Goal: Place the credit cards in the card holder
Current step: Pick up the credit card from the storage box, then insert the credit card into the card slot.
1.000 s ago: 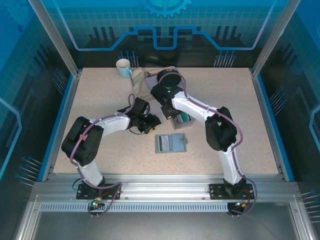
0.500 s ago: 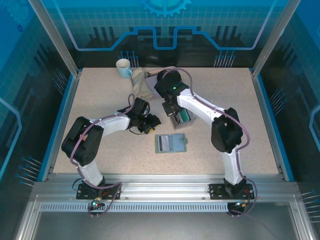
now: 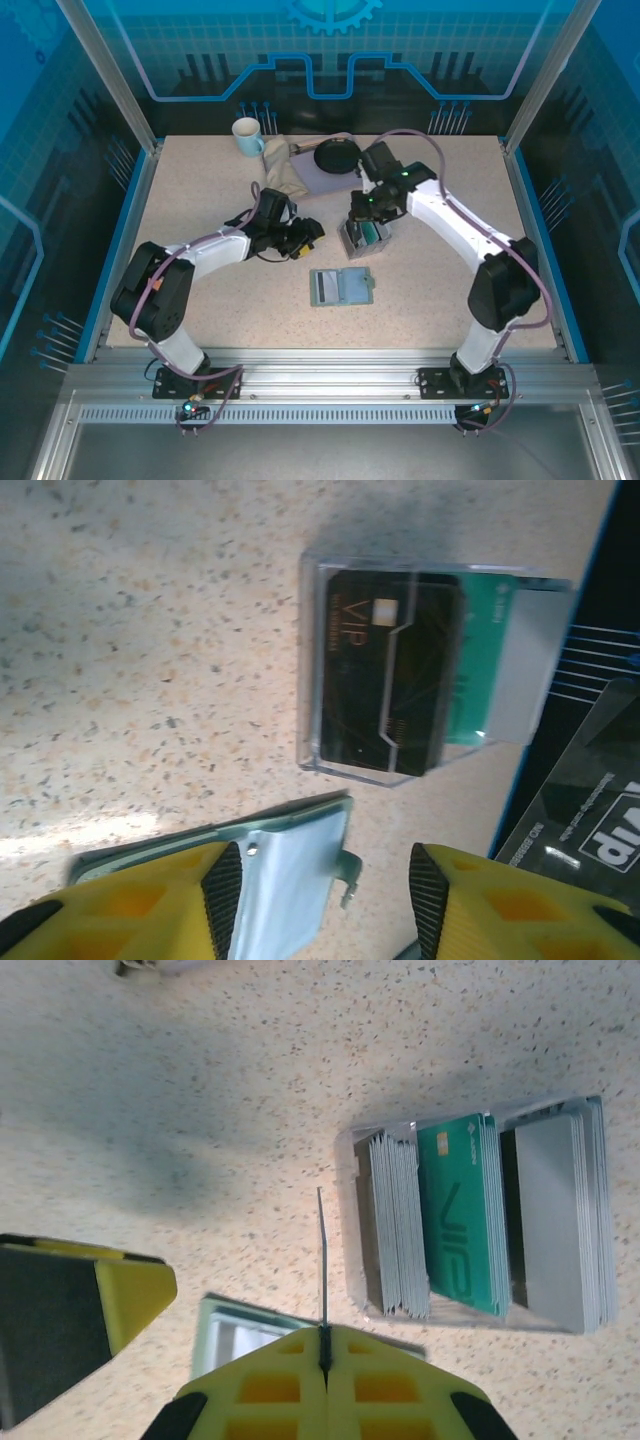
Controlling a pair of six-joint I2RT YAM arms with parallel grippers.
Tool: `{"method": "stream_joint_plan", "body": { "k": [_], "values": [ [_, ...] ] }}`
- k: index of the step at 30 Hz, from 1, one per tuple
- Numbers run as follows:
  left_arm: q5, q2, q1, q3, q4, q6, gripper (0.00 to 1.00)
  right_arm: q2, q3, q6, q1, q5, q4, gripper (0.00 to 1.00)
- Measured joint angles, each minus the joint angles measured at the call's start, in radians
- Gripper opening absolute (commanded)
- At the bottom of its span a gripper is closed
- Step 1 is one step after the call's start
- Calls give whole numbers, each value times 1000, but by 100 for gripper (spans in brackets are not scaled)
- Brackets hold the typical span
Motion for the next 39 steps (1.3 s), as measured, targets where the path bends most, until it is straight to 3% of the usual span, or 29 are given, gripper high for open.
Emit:
{"method": "stream_joint_plan", "body": {
  "k": [5, 14, 31, 39],
  "values": [
    [105, -11, 25, -16, 110, -36, 57, -101, -112, 60, -61, -169, 90, 0],
    [269, -8, 25, -16, 346, -132, 59, -162, -216, 143, -72, -394, 226, 0],
    [335, -6, 25, -24, 422, -154, 17, -164, -275, 201, -111, -477, 303, 0],
    [343, -8, 29, -32, 443, -153, 4, -164, -309, 219, -118, -457, 308, 0]
  ]
}}
